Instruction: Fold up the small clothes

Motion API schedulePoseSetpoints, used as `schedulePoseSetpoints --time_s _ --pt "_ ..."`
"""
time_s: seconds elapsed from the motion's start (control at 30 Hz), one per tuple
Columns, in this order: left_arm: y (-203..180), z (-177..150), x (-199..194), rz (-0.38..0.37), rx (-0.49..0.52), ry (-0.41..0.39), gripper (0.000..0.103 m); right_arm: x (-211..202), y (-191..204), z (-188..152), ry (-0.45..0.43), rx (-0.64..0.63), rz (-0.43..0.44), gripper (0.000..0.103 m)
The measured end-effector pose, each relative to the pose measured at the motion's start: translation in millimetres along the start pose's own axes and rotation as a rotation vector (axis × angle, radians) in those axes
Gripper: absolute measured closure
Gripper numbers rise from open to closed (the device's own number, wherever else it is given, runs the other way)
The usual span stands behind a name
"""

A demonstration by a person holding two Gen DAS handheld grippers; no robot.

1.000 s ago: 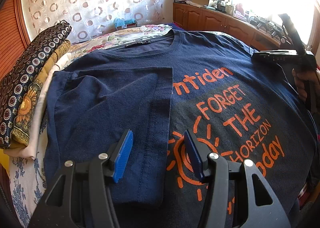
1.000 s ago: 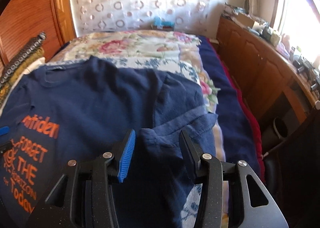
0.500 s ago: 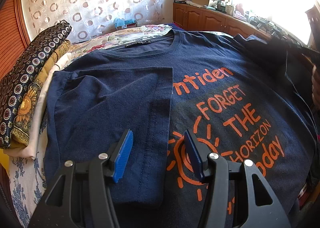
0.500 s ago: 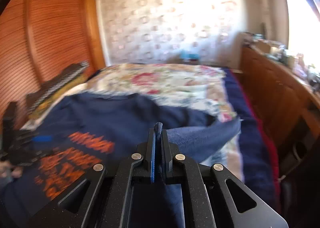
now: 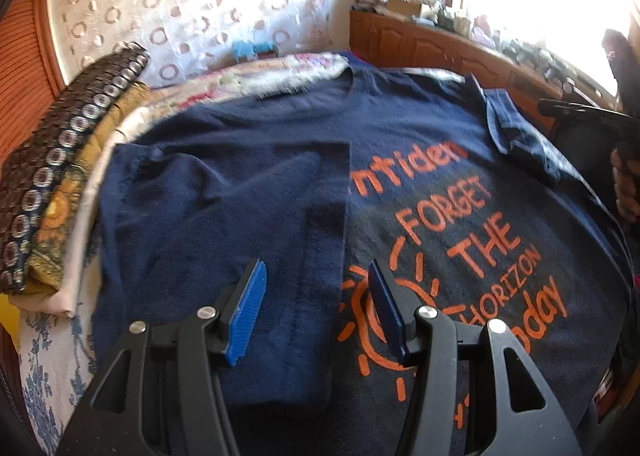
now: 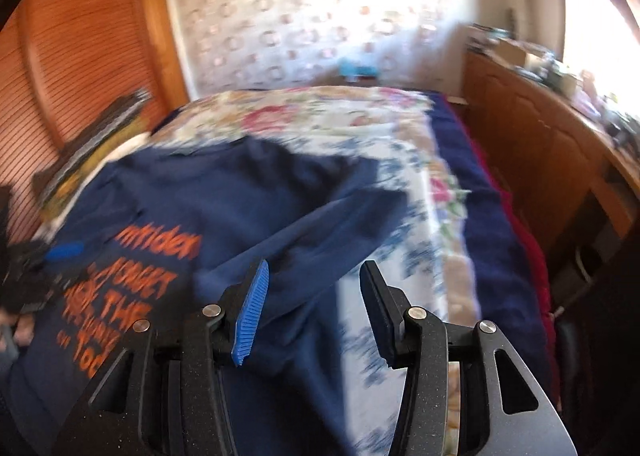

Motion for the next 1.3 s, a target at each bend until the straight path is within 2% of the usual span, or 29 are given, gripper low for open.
schedulePoseSetpoints --time_s 0.13,0.33,0.37,0.4,0.43,0.47,0.5,0.7,0.9,1.1,1.3 --pt "-1 4 -20 -0.003 -0.001 -0.045 0.05 28 -3 18 0.031 0.048 -0.007 0.055" --pt "-16 12 -50 -0.055 0.023 -0.101 0.05 75 -9 29 0.128 0.095 -0.11 0.055" --pt "-19 12 -54 -0.06 0.031 -0.108 0.05 81 -9 28 0.147 0.091 -0.127 0.061" --pt "-21 11 -55 -0.061 0.035 -0.111 0.05 86 -10 26 0.166 0.085 -0.132 0.077" --pt "-23 11 -56 -0.061 0.04 -0.113 0.05 86 -9 26 0.167 0.078 -0.129 0.083" --pt "-23 10 -57 -0.06 0.042 -0.114 0.05 83 -8 27 0.151 0.069 -0.128 0.093" --pt "-23 10 -57 -0.057 0.043 -0.114 0.05 76 -6 29 0.121 0.055 -0.13 0.095" --pt "-18 9 -57 -0.056 0.015 -0.118 0.05 37 16 50 -0.014 0.014 -0.044 0.096" --pt "-16 7 -57 -0.047 0.012 -0.118 0.05 35 38 65 -0.023 -0.025 -0.072 0.096" --pt "-12 3 -55 -0.048 -0.001 -0.109 0.05 42 15 65 -0.035 0.08 -0.142 0.096" --pt "-14 1 -51 -0.052 0.001 -0.105 0.05 41 -9 66 -0.046 0.16 -0.173 0.096"
Point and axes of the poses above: each gripper's, at about its wrist camera, not at the fingertips, and x roughly the way its jaws point, y to its left, z to its top, the point moved 1 cm from there along x, roughly the way its jaws point, and after that the axes turned 6 degrees about -y, right-handed, at the moved point
